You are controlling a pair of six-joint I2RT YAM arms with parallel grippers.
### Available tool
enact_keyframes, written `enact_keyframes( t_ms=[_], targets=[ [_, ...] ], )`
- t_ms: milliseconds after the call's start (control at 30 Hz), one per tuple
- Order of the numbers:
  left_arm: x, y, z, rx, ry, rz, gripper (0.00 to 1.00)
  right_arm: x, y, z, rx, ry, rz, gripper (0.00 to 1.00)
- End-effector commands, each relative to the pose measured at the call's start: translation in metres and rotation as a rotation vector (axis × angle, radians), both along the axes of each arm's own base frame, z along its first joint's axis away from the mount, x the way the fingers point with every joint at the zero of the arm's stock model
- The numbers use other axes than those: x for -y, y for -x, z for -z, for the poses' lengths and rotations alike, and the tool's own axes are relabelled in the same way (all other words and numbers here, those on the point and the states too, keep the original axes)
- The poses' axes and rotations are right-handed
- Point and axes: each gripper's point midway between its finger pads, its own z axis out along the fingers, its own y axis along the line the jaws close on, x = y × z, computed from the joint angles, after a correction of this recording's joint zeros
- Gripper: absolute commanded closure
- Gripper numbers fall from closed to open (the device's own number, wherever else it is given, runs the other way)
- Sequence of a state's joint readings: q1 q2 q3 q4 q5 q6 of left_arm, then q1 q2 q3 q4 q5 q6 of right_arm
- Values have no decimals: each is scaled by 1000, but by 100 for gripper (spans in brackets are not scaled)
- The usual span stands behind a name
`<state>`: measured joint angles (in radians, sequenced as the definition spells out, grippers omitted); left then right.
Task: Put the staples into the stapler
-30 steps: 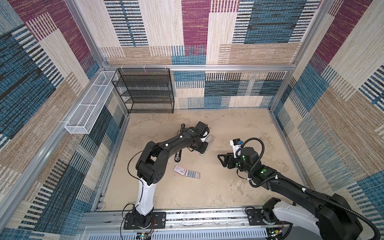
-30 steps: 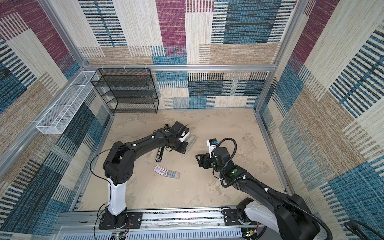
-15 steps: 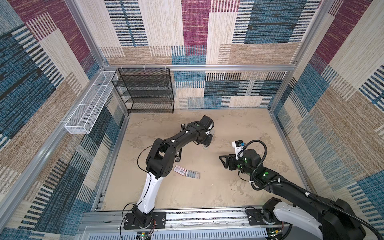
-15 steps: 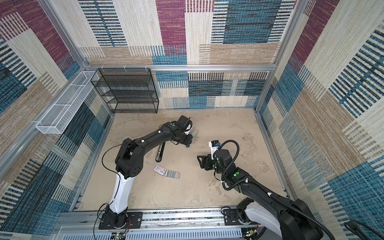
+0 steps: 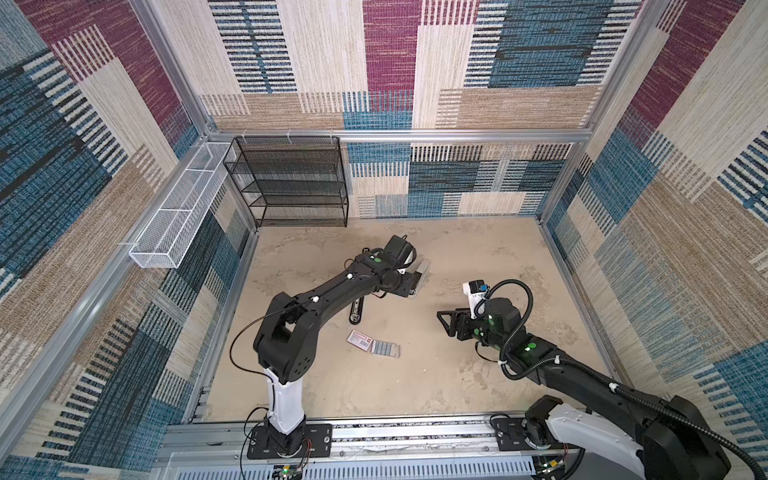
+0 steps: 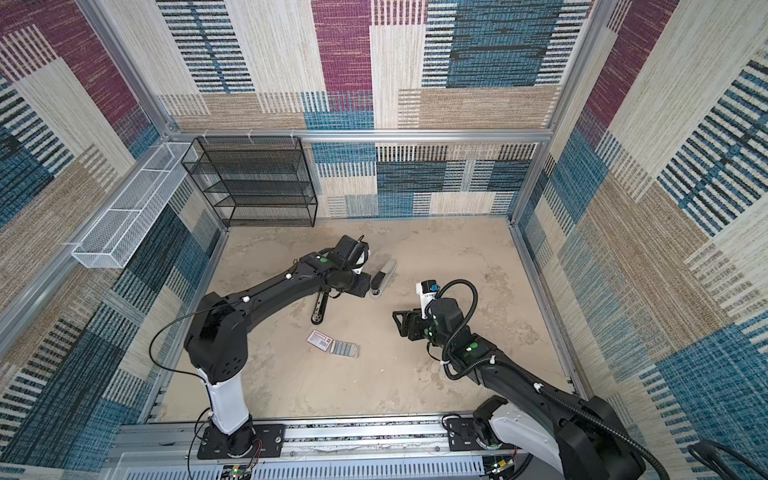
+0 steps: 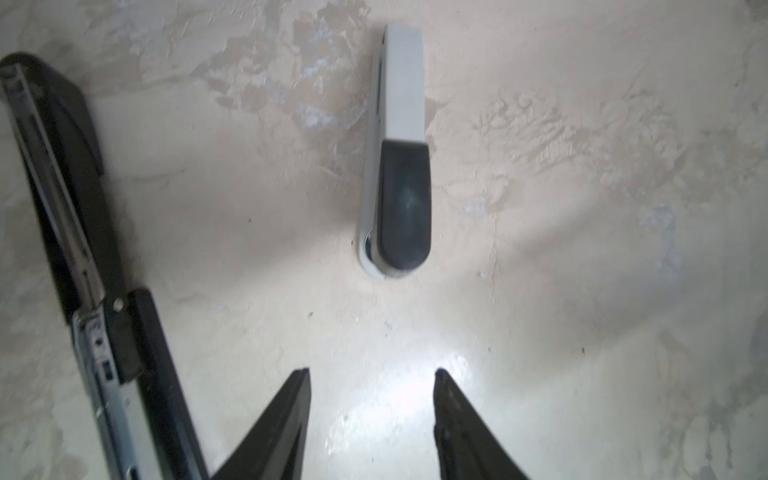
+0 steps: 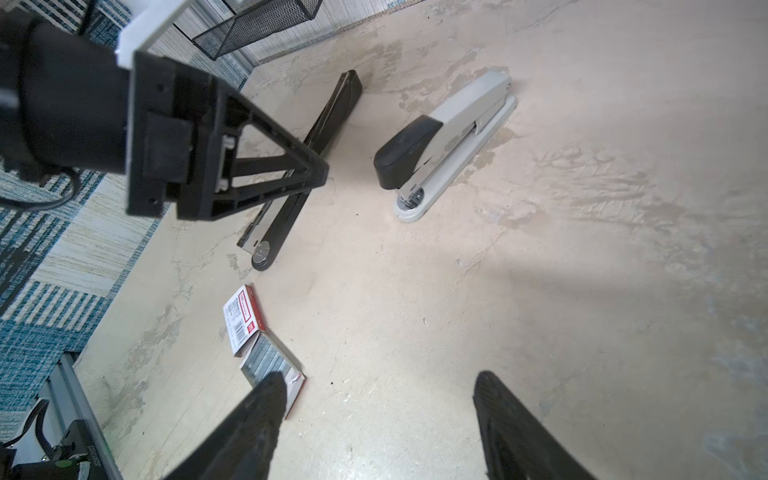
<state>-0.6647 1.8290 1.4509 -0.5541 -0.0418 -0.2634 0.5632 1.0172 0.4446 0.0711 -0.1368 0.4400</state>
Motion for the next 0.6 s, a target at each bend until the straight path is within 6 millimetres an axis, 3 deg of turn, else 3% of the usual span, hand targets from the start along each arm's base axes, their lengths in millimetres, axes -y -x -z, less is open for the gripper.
enact_keyframes(
  t_ms=[0, 300, 567],
  targets=[
    [-10, 2, -18, 102, 61, -50, 50, -12, -1, -14, 38, -26, -62, 27],
    [-54, 63, -18, 84, 132, -107, 53, -38, 6, -24, 30, -63, -206, 42],
    [-67, 111, -4, -56, 199, -117, 56, -64, 30, -27, 32, -96, -367, 54]
  ],
)
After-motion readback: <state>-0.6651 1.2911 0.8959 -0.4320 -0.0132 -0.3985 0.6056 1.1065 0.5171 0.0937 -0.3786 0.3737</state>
